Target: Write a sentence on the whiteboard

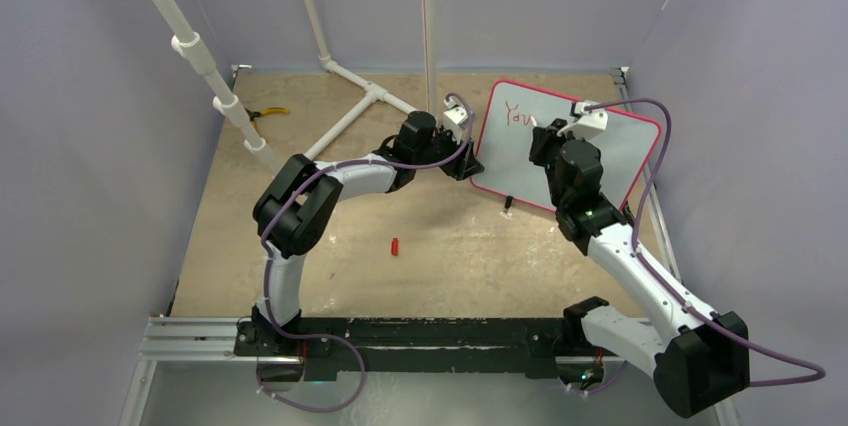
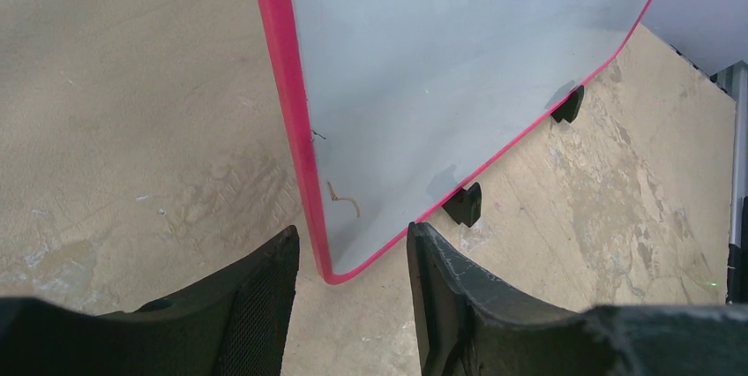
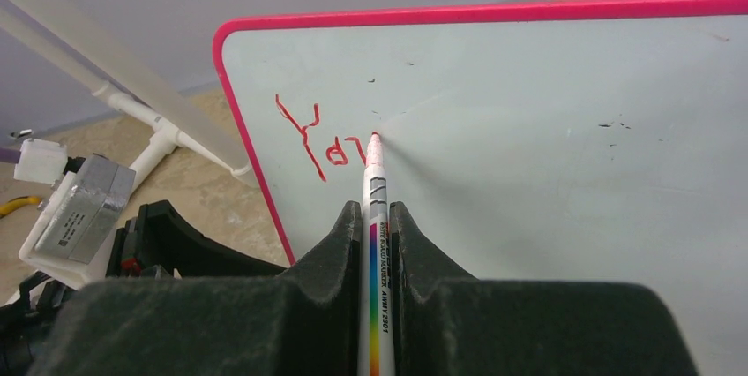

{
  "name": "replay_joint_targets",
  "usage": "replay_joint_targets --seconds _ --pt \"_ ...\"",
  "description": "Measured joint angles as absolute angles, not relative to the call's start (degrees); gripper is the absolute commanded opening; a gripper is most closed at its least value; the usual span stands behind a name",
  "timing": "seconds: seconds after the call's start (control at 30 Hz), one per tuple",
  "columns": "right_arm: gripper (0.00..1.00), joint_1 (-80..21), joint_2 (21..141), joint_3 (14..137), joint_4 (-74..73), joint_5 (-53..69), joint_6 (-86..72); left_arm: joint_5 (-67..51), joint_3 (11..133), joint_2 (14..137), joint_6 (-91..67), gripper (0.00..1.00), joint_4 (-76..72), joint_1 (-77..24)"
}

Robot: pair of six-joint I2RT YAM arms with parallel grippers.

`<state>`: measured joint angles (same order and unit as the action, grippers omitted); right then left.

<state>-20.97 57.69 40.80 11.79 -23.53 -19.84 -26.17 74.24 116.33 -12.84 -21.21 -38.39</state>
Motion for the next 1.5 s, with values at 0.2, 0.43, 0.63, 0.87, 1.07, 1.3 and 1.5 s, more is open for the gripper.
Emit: replay_joint_targets --seconds 0.2,0.43,0.63,0.87,1.07,1.3,1.5 --pt "0.0 -20.97 57.71 40.8 11.75 -23.53 -19.88 -25.67 74.24 116.31 -12.91 0.48 -21.21 -38.39" --pt "0.0 -20.97 57.67 40.42 11.6 -23.53 -20.56 -25.45 74.24 115.46 -14.06 0.48 -21.32 -37.98" --pt "0.0 -20.97 57.19 38.83 11.07 -23.51 -21.32 -25.32 74.22 114.02 -14.68 0.49 -21.54 -36.91" --pt "0.0 -20.97 56.16 38.28 10.2 -24.16 -21.87 -24.62 73.89 112.79 -15.86 0.5 -21.19 -36.1" --pt "0.0 -20.97 54.15 38.26 9.34 -24.95 -21.85 -20.36 73.34 108.01 -16.82 0.51 -15.27 -34.79" --pt "0.0 -20.97 50.52 38.83 8.47 -24.53 -21.17 -17.87 64.45 92.51 -17.17 0.53 -6.7 -27.42" --pt "0.0 -20.97 51.13 40.18 8.75 -24.25 -20.05 -13.13 57.43 81.93 -15.16 0.55 1.32 -23.0"
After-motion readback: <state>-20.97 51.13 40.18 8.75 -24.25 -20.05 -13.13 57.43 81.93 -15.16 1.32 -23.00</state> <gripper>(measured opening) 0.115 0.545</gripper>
